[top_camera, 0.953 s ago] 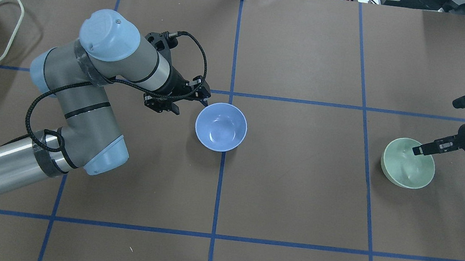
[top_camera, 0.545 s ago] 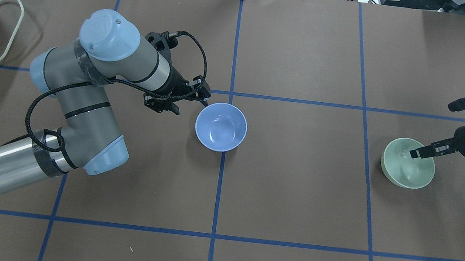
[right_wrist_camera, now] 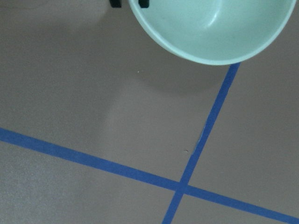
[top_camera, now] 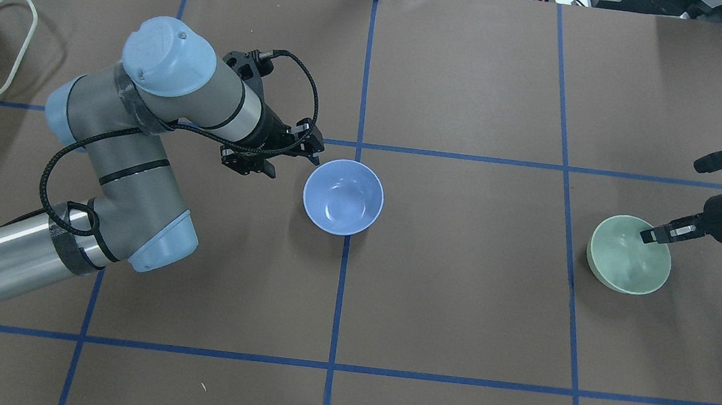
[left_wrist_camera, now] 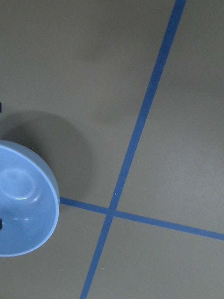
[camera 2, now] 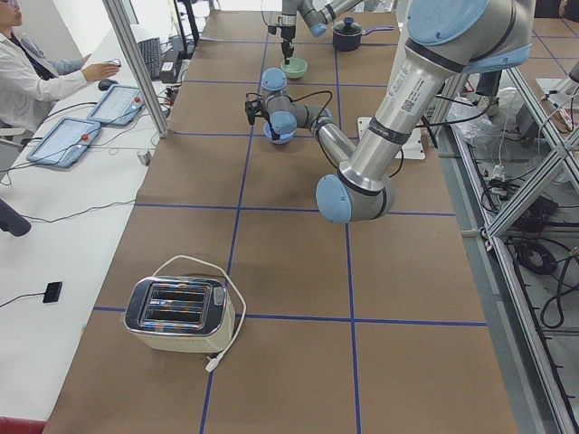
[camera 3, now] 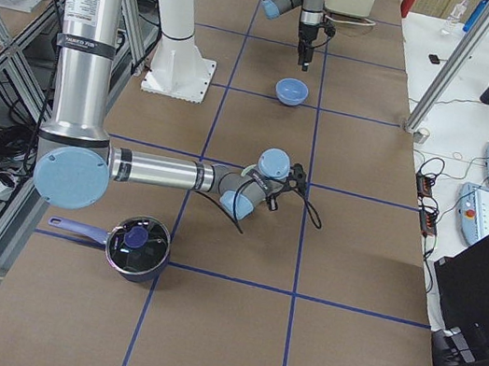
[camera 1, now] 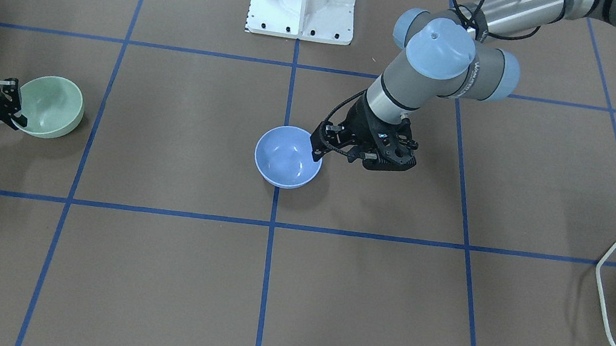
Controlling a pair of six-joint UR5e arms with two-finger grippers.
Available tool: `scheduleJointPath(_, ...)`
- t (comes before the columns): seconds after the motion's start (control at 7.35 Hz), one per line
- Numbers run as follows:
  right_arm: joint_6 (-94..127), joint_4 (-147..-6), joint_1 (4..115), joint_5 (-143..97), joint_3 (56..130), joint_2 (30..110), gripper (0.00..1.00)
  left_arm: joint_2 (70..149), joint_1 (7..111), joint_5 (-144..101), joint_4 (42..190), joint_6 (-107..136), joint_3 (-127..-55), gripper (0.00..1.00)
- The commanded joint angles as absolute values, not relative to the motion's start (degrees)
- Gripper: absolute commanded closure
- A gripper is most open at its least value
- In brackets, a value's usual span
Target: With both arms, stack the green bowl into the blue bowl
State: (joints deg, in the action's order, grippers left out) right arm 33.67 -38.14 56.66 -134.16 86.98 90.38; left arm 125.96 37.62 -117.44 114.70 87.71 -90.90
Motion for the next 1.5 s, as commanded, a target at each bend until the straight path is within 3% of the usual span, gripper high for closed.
scheduleJointPath(0.0,33.6,-38.1,56.6,-134.2,86.9,89.7,0.77,125.8,37.7,-117.3,114.7,87.7,-90.8,0.19)
scheduleJointPath(0.41,33.5,-38.0,56.6,-134.8,87.0,89.6,0.84,125.7,37.7,-117.2,114.7,87.7,-90.7,0.19)
scheduleJointPath(1.36,34.0,-38.4,57.7,-136.2,87.8,87.2,0.85,125.6,39.2,-118.2,114.7,86.0,-90.9,0.20)
